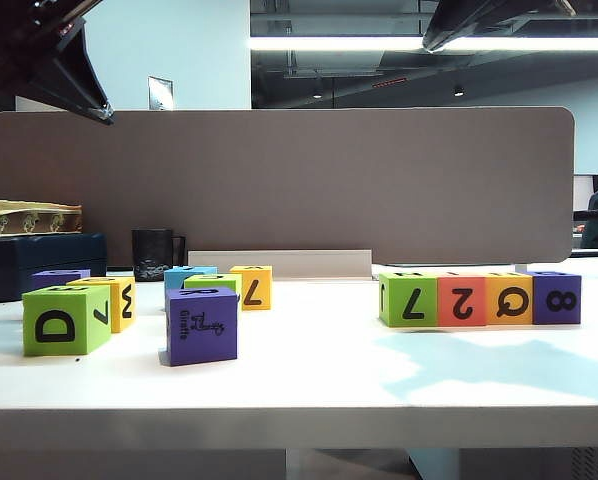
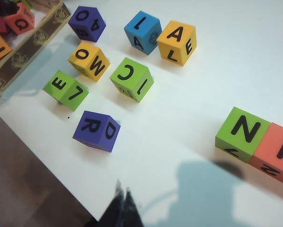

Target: Select the appropriate blocks from the scattered letter blocks on the table and arrange them in a row to spell out "LEARNING".

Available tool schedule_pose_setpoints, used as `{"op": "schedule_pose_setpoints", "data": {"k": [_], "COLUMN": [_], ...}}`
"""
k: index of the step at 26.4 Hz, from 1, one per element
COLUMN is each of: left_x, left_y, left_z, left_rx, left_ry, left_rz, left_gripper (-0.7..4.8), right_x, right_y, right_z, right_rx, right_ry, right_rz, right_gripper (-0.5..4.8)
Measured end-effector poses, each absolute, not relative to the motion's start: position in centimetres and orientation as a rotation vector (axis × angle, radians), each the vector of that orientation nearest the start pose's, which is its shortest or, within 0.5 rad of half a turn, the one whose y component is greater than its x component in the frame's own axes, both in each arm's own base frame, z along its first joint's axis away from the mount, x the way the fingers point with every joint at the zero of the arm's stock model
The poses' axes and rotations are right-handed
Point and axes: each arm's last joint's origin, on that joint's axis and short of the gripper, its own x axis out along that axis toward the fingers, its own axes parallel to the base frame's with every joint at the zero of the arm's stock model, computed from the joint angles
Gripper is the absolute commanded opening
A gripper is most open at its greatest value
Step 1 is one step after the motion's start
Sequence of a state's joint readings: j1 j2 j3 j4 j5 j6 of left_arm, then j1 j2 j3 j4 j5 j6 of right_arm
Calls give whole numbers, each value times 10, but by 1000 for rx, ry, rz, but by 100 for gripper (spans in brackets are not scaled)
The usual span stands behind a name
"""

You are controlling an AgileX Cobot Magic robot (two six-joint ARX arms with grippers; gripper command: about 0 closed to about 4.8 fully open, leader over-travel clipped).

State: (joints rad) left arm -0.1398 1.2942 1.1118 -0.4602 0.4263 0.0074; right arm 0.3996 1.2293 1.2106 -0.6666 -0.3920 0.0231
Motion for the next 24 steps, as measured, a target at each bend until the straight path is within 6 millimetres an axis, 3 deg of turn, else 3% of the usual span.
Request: {"op": "schedule_pose_setpoints", "data": {"k": [5,12,24], "left_x": [273,289,286], "left_y": [-53,-86,-85], "left_z": [316,324,321], "left_rx": [-83,-14,-27], "left_ry": [649,700,744], "left_rz": [-554,-617,-634], "left_gripper": [-6,-6,-4], "right_x": [229,228,227], "right_y": [109,108,108], "right_z": [349,348,346], "right_rx": [15,15,14], "right_ry": [715,727,751], "right_rz": [749,749,746], "right_gripper": [-2,-1,-1]}}
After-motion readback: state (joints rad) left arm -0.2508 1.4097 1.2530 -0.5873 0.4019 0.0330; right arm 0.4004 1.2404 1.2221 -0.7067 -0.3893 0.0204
